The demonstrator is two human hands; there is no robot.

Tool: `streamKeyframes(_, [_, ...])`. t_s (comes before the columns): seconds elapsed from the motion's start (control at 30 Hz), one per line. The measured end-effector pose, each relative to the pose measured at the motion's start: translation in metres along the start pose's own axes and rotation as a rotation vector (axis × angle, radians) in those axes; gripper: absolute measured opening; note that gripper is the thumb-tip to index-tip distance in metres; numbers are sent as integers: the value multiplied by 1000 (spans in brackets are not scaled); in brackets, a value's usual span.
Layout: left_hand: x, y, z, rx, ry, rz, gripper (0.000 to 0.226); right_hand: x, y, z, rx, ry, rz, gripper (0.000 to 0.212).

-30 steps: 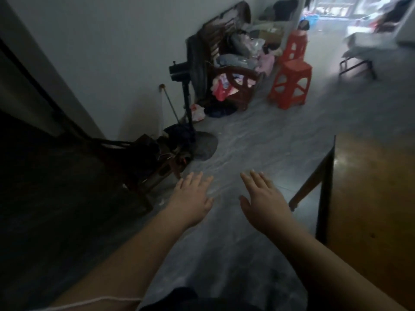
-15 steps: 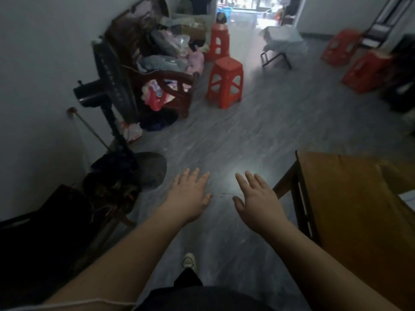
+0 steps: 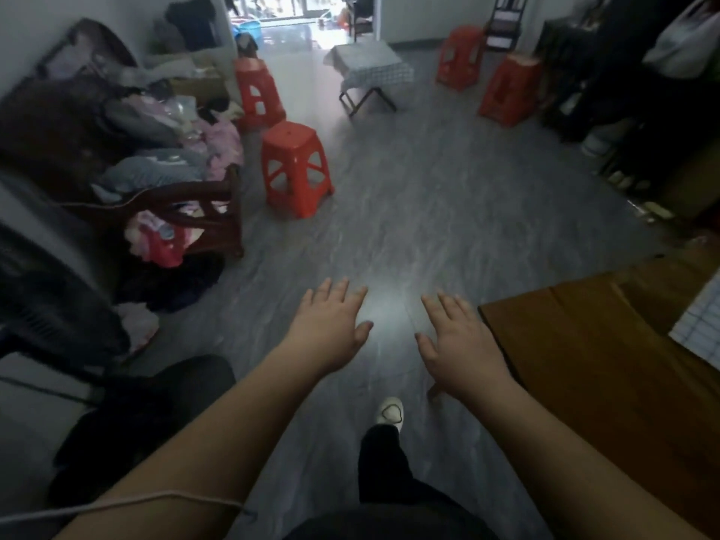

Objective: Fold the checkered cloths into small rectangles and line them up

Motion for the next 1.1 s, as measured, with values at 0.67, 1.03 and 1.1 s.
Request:
streamKeyframes(0.67, [3,103,-432,6,-335,-40,68,99,118,-365,151,-273,30,68])
streamKeyframes(1.03, [84,162,-626,64,-843,-190,68,165,170,-459,391,-724,-33,67])
streamKeyframes(1.1, [111,168,-637,59,-942,-209,68,175,180,-451,421,-826,-44,67])
Point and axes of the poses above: each hand's wrist, its own z-axis away from the middle knuckle, its own y-axis out of the back of the hand, x = y × z, the point moved 9 cm from there along -z, towards the middle knuckle, and after that the axes turned 13 degrees about -z, right-handed, at the moved point
